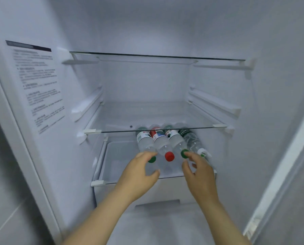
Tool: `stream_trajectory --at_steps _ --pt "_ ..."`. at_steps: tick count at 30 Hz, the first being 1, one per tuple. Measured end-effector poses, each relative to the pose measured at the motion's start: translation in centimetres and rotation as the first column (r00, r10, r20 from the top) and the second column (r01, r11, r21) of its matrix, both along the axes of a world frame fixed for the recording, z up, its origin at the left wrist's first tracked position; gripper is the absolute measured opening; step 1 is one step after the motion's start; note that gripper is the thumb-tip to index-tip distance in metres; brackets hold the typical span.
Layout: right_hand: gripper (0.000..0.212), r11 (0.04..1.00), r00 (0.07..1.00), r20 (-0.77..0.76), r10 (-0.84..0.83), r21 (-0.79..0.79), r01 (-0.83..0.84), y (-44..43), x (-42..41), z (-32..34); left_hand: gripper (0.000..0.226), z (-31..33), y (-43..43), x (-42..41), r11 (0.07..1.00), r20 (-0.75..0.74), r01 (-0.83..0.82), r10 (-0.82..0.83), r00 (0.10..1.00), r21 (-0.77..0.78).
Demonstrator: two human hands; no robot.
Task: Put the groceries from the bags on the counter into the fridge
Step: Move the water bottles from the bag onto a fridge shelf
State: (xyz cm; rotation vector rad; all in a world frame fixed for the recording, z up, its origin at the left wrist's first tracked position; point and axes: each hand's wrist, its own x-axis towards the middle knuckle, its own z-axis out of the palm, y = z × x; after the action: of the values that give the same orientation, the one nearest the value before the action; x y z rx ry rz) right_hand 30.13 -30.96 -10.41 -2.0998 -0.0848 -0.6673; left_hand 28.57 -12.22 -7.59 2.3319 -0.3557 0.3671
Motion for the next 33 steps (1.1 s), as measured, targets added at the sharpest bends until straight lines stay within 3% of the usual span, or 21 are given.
stream_trajectory --at_steps 7,10,24,33 --pt "0.039 0.907 0.983 -0.132 -0.131 -0.417 0.065 -1.4 -8.1 3.5 0.054 1.3 0.1 -6.0 0.995 0.011 0.084 -0.085 0.996 0.060" --pt "0.038 0.866 0.979 -0.129 -0.159 -0.495 0.075 -2.1 -11.5 5.2 0.053 2.1 -0.8 -8.0 0.987 0.028 0.138 -0.140 0.990 0.081" --pt "0.030 0.874 0.948 0.181 -0.261 -0.373 0.311 -11.2 -23.1 13.0 0.045 10.6 -10.7 -14.5 0.919 0.295 0.391 -0.358 0.886 -0.060" --pt "0.032 0.724 0.837 0.212 -0.505 -0.423 0.544 -17.4 -29.3 14.3 0.042 11.6 -18.9 -16.8 0.815 0.317 0.573 -0.523 0.791 -0.083"
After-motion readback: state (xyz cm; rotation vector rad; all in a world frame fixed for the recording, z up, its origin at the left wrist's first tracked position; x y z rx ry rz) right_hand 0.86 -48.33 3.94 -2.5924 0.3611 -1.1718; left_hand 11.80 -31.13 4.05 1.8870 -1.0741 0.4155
